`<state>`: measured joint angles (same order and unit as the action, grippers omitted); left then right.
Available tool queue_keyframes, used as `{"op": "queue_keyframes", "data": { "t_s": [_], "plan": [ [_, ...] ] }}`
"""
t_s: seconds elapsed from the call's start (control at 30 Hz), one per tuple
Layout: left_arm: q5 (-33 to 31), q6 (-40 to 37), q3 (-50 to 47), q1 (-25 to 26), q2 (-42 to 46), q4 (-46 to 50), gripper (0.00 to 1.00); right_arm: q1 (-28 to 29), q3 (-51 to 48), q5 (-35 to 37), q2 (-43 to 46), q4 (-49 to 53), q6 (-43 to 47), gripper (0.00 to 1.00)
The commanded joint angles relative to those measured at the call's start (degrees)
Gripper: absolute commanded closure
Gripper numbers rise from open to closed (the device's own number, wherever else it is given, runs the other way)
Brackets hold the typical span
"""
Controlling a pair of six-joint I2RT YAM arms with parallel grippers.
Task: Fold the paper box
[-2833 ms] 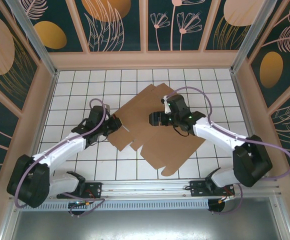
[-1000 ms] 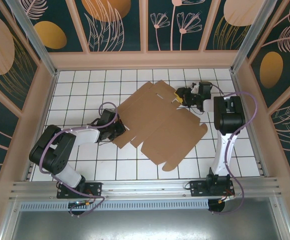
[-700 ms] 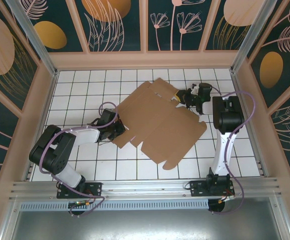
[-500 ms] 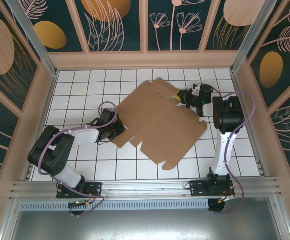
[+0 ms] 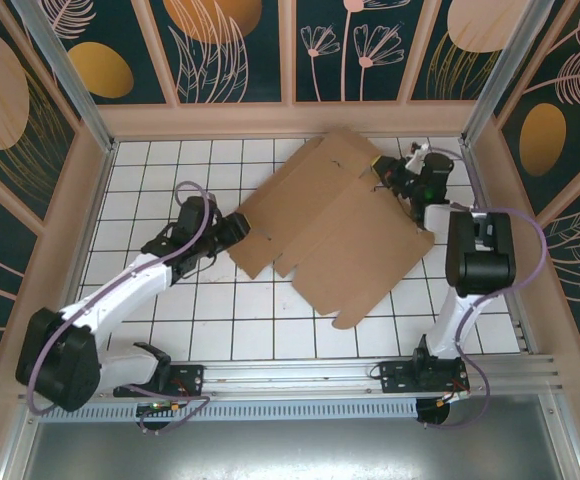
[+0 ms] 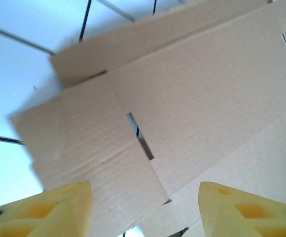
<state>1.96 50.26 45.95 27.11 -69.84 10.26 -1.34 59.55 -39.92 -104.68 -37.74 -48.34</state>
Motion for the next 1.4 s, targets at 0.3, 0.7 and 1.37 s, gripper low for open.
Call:
{"op": "queue_keyframes", "data": {
  "t_s": [0.3,0.7,1.37],
  "plan": [
    [-12.8,-5.7,4.6,0.0,8.1,10.4,0.39,3.9,27.8,30.2,20.4,37.3,42.0,1.00],
    [-20.3,-3.0,5.7,0.0,12.6,11.8,0.39,36.8,21.9,62.7,26.5,34.8,72.4,1.00],
    [-12.3,-12.8,7.9,0.0,14.9,3.4,0.26,63.4,-5.7,65.0,30.3,33.4,44.2,0.22]
  ]
}}
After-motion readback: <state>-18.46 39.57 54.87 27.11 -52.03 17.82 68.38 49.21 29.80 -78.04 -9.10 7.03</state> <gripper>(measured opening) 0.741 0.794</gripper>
